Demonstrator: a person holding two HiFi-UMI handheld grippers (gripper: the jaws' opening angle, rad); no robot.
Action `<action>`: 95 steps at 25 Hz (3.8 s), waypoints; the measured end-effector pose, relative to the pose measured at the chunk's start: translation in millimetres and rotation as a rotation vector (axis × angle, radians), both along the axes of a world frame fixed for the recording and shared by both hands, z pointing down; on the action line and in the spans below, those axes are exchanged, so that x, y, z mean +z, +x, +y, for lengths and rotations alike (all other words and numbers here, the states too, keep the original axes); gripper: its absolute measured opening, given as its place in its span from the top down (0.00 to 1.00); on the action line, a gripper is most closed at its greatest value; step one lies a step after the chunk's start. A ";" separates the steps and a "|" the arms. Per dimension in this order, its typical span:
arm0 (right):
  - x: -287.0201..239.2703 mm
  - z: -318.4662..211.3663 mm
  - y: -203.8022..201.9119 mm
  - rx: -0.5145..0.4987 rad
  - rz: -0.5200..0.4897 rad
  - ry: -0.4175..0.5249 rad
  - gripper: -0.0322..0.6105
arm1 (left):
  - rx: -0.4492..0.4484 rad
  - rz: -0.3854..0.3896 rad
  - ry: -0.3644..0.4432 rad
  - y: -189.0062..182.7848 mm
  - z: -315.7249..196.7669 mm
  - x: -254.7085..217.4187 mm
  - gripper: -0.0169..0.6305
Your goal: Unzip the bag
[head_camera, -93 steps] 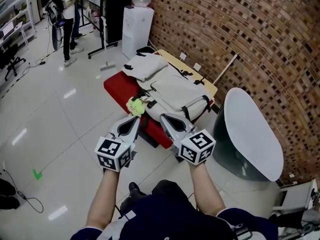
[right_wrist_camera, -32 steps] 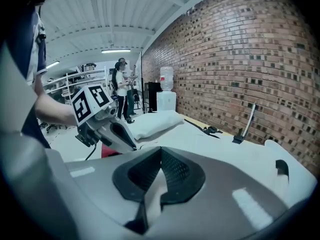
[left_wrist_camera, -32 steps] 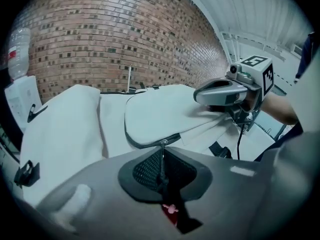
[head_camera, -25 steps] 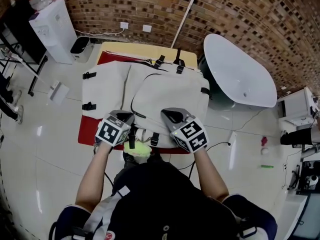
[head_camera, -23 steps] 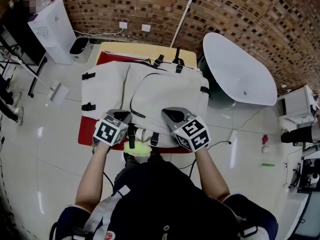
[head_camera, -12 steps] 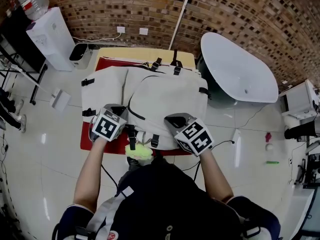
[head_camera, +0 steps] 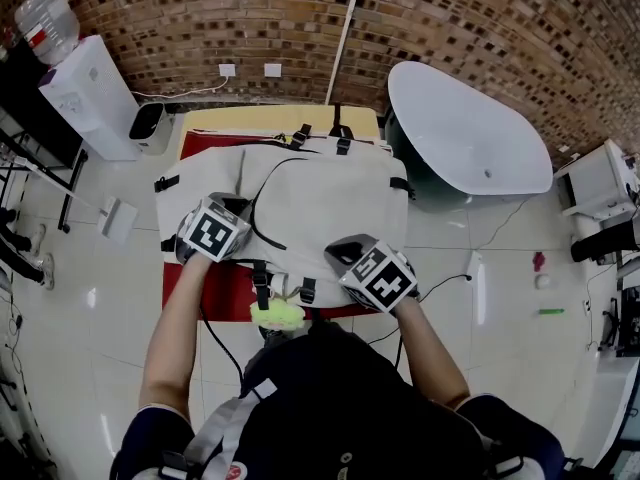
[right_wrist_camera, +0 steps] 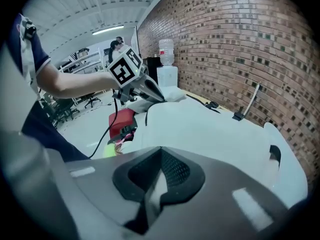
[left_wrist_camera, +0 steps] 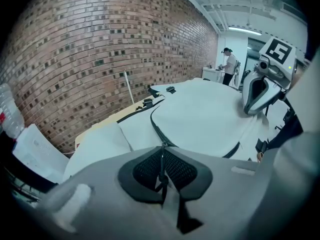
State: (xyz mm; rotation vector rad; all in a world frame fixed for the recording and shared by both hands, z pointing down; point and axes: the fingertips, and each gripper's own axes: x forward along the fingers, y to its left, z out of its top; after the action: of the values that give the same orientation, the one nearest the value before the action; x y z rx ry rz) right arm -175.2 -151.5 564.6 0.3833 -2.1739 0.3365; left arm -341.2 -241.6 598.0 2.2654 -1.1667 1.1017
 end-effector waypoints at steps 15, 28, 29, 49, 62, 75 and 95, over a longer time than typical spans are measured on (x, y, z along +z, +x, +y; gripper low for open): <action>-1.9 -12.6 0.8 0.118 -0.049 -0.016 0.95 | 0.130 0.053 0.029 12.6 -91.7 2.2 0.95; 5.1 -13.4 -0.1 0.172 -0.014 -0.024 0.95 | 0.289 -0.010 -0.008 33.6 -128.9 18.2 0.95; 6.6 -13.3 0.3 0.172 -0.009 -0.022 0.95 | 0.309 -0.023 -0.008 34.9 -130.7 19.3 0.95; 12.7 -5.1 -2.1 0.123 -0.015 -0.013 0.95 | 0.854 -0.282 -0.044 69.5 -149.4 36.0 0.94; 16.6 -0.4 -0.7 0.095 -0.024 -0.031 0.95 | 0.883 -0.191 -0.082 100.4 -147.7 37.4 0.94; -11.2 -18.1 8.7 0.164 -0.145 0.005 0.95 | 0.400 -0.060 -0.017 46.4 -144.8 11.8 0.76; -122.2 -82.6 -25.2 0.232 -0.591 0.305 0.95 | -0.147 0.405 0.376 36.6 -10.2 -135.6 0.97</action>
State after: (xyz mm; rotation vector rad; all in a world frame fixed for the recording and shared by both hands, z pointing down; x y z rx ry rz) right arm -200.4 -234.1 442.5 0.7900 -2.7778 0.2652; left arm -304.6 -251.8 462.4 2.4649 -1.4209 0.3593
